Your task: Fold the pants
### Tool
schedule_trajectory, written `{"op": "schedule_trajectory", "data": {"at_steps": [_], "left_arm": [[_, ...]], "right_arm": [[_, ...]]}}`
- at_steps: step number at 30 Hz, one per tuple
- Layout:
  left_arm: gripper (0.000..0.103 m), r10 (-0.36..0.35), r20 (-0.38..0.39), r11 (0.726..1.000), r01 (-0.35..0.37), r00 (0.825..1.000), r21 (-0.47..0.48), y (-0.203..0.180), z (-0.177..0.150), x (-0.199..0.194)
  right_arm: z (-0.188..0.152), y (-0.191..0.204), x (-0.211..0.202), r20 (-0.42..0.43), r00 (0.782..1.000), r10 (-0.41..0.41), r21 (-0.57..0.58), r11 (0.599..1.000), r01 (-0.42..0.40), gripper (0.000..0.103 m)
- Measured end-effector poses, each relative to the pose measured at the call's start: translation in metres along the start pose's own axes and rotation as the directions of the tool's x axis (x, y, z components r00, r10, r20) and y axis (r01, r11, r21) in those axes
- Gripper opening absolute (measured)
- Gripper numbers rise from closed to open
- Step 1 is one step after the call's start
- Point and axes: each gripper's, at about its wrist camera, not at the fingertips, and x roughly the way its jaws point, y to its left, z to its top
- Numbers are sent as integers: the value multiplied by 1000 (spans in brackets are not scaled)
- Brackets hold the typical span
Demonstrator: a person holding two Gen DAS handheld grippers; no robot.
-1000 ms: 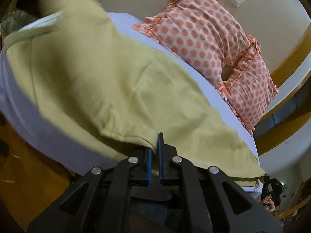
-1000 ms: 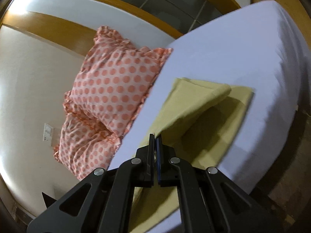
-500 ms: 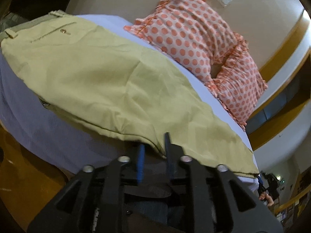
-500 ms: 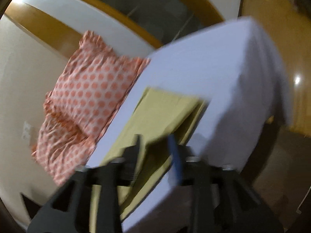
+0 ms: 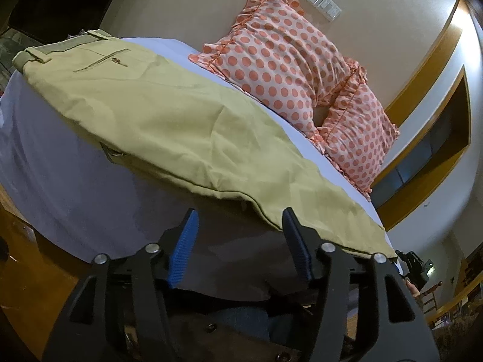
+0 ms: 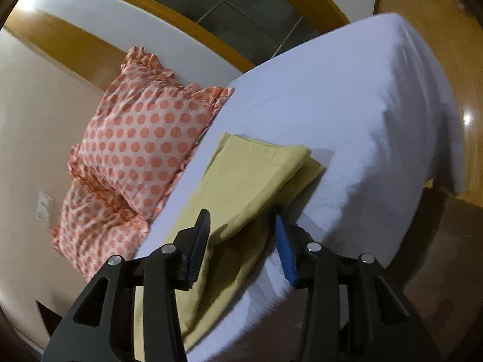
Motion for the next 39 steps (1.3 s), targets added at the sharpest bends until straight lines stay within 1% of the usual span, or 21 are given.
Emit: {"op": "schedule_trajectory", "data": {"at_steps": [1, 2, 5, 7, 10, 12, 13, 15, 16, 17, 18, 19, 21, 22, 23, 24, 26, 28, 31, 35, 39], "left_arm": [[63, -6, 4, 1000, 6, 1000, -2, 1, 0, -1], [64, -11, 9, 1000, 12, 1000, -7, 4, -1, -1], [70, -13, 18, 1000, 13, 1000, -21, 12, -2, -3], [73, -9, 29, 999, 10, 1000, -32, 20, -3, -7], [77, 1, 44, 999, 1, 999, -46, 28, -5, -11], [79, 2, 52, 999, 1, 999, -51, 31, -4, -11], [80, 4, 54, 999, -1, 999, -53, 32, -5, -11], [80, 20, 54, 999, -18, 998, -41, 30, -6, -10], [82, 28, 53, 999, -26, 998, -33, 29, -7, -10], [83, 35, 54, 999, -33, 998, -21, 26, -8, -9], [85, 41, 58, 999, -41, 997, -6, 23, -9, -9], [87, 52, 66, 998, -53, 996, 20, 18, -9, -9], [91, 70, 76, 995, -75, 995, 67, 11, -11, -9], [93, 85, 83, 991, -93, 993, 98, 7, -12, -8], [94, 106, 87, 983, -118, 991, 138, 3, -14, -6], [94, 118, 86, 979, -131, 989, 157, 1, -14, -4], [95, 132, 66, 968, -143, 989, 205, -2, -17, 4], [95, 123, 41, 969, -129, 992, 210, -1, -19, 13], [95, 102, 23, 976, -105, 994, 191, 2, -17, 26], [95, 71, 37, 987, -76, 997, 143, 7, -8, 31], [95, 34, 93, 996, -42, 995, 82, 13, 7, 21]], "right_arm": [[1, 1, 5, -10, 1000, -3, -20, 1000, 3, 34], [1, 3, 10, -22, 1000, -14, -36, 999, 13, 6], [0, 14, 15, -11, 999, -39, -92, 995, 38, 5], [-2, 34, 12, 6, 1000, -7, -133, 991, 8, 5], [-19, 96, 10, -10, 995, 104, -284, 953, -102, 4], [-42, 148, 15, -82, 976, 201, -379, 900, -217, 4], [-59, 175, 18, -135, 960, 245, -420, 863, -280, 4], [-110, 234, 28, -291, 897, 331, -483, 759, -437, 4], [-130, 251, 33, -351, 871, 344, -494, 722, -484, 4], [-157, 270, 38, -426, 834, 350, -501, 677, -540, 5], [-196, 291, 47, -539, 779, 321, -509, 613, -605, 6], [-233, 305, 55, -637, 728, 251, -520, 558, -647, 6], [-296, 318, 62, -744, 663, 85, -556, 471, -685, 19], [-315, 318, 61, -752, 658, 33, -580, 440, -685, 21], [-326, 316, 57, -752, 659, 16, -594, 417, -688, 29], [-328, 312, 53, -749, 662, 29, -594, 413, -690, 44], [-317, 305, 49, -732, 678, 64, -587, 448, -675, 67], [-294, 296, 49, -694, 713, 95, -584, 506, -635, 69], [-269, 281, 54, -650, 755, 89, -585, 574, -572, 70], [-256, 272, 74, -646, 760, 73, -559, 633, -535, 72], [-259, 268, 76, -649, 757, 72, -556, 634, -537, 73]]}}
